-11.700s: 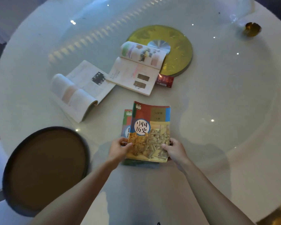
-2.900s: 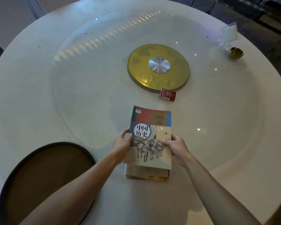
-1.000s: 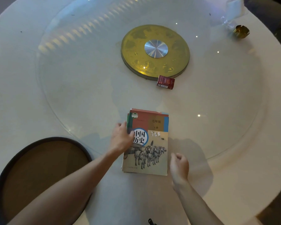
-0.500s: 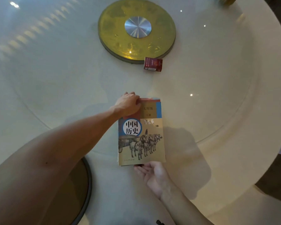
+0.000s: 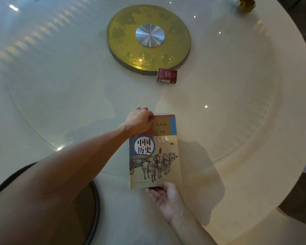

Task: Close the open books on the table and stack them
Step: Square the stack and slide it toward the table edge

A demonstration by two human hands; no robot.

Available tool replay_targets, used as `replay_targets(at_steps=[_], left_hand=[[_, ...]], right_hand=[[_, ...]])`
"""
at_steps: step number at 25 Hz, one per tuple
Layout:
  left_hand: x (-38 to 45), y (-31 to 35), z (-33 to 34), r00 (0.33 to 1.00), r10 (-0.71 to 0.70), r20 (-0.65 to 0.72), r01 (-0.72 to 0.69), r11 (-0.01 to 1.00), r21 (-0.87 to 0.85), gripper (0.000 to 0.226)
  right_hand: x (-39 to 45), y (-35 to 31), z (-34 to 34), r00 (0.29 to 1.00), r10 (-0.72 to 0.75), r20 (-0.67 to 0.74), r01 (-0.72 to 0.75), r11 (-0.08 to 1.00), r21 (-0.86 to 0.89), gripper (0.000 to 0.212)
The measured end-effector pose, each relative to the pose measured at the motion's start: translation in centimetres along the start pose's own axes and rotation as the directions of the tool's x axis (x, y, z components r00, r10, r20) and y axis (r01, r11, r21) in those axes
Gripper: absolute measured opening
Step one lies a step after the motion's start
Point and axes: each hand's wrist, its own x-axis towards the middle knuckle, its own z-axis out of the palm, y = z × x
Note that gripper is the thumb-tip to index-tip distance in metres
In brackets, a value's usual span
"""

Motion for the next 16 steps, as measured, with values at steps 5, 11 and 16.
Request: replay_targets(at_steps=[5,11,16], left_hand=[[1.2,-0.1,-0.6,1.000,-0.028,-0.008,0.028,1.000,0.000,0.035],[2.5,-0.1,-1.0,0.998,-0.055,-0.008,0.054,0.998,-0.026,0.038],[3.6,0.0,-2.0,0.989,-0.142,0.028,0.145,0.974,-0.175,0.049]], right_hand=[[-0.3,-1.7,0.9,0.999,-0.039,0.002,0.039,0.999,0.027,0.018],[0.2,-4.4,1.5,0.999,-0.023,0.035,0.027,0.993,-0.113,0.019],[1.0,-9.7,1.3,0.919,-0.253,-0.302,0.084,0.875,-0.477,0.031]])
